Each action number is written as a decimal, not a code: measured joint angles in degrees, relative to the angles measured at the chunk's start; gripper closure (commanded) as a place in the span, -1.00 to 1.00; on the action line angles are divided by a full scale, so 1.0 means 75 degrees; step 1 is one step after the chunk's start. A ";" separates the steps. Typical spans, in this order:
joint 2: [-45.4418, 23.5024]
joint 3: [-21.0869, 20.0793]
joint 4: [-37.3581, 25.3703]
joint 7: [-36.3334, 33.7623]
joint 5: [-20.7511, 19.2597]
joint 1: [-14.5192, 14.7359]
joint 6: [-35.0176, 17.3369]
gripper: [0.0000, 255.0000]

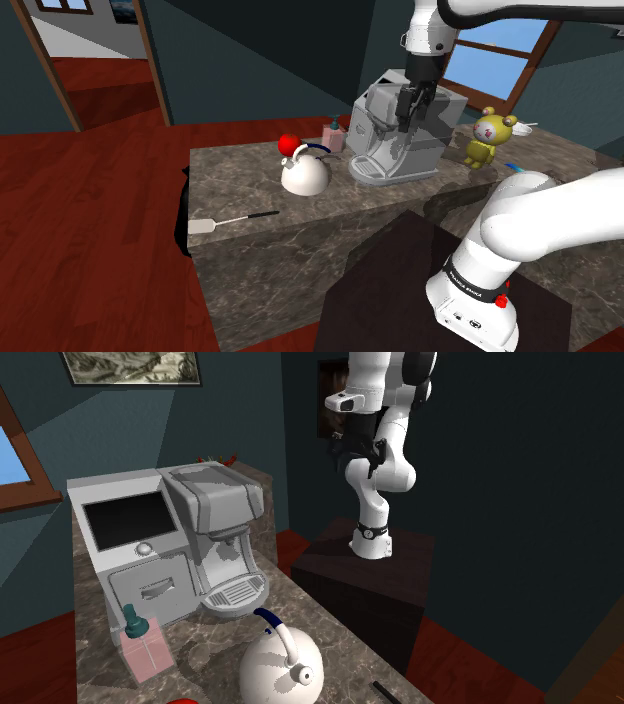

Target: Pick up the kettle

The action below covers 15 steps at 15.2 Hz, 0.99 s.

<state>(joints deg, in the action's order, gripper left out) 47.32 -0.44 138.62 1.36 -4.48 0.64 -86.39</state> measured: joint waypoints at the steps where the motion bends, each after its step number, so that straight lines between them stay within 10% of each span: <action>1: 0.0000 0.0000 0.0000 0.0000 0.0000 0.0000 0.0000 -1.00; 15: -0.3004 0.1554 -0.0525 0.3592 -0.0847 0.0619 -0.3055 -1.00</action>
<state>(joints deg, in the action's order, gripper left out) 24.78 11.21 134.68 28.30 -10.84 5.28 -109.31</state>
